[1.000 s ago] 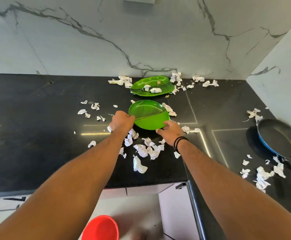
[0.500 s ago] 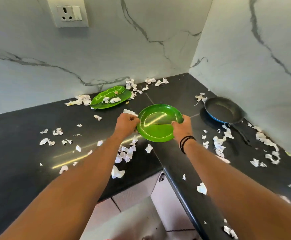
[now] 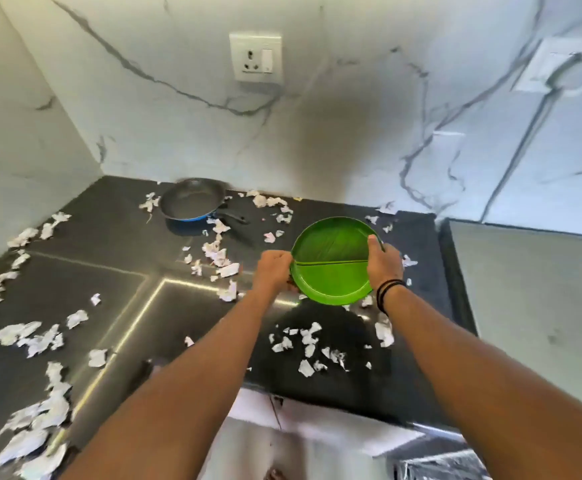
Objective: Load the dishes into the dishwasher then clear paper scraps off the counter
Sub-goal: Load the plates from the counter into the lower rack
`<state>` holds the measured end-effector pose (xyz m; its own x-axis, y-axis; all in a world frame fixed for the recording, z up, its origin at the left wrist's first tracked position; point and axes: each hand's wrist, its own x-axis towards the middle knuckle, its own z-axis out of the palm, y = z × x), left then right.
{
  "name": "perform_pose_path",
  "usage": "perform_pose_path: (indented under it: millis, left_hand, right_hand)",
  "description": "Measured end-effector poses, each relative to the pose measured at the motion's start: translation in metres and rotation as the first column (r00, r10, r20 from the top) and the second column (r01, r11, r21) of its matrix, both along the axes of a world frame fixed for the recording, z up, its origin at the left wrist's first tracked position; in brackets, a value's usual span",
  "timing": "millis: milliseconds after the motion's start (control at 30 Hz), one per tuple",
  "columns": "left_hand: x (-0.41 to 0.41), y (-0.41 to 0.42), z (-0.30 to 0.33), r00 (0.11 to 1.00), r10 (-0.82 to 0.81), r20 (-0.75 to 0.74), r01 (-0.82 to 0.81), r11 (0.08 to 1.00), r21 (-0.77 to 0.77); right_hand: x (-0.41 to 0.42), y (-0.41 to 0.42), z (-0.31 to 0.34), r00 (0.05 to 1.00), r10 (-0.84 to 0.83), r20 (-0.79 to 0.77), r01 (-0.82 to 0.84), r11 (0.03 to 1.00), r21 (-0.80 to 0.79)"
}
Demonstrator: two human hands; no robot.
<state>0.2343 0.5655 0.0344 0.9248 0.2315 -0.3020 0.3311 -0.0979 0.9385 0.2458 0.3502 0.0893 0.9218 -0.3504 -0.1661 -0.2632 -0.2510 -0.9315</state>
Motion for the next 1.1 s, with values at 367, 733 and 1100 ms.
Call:
perform_pose_path:
  millis: [367,733,1100]
  left_hand:
    - [-0.078,-0.354,0.055,0.808,-0.581,-0.097,0.574,0.813,-0.094]
    - [-0.203,-0.550,0.012,0.438,-0.877,-0.197,0.881,0.463,-0.100]
    - [-0.278,-0.631,-0.088,0.261,-0.861,-0.435,0.853,0.417,-0.314]
  right_hand:
    - [-0.161,-0.317,0.004,0.748,-0.663,-0.038,0.663,0.748,0.008]
    - [-0.346,-0.441,-0.061,0.198,-0.962,-0.190,0.980,0.193,0.046]
    - [-0.432,-0.455,-0.142,-0.213,-0.889,-0.406,0.957,-0.273,0.094]
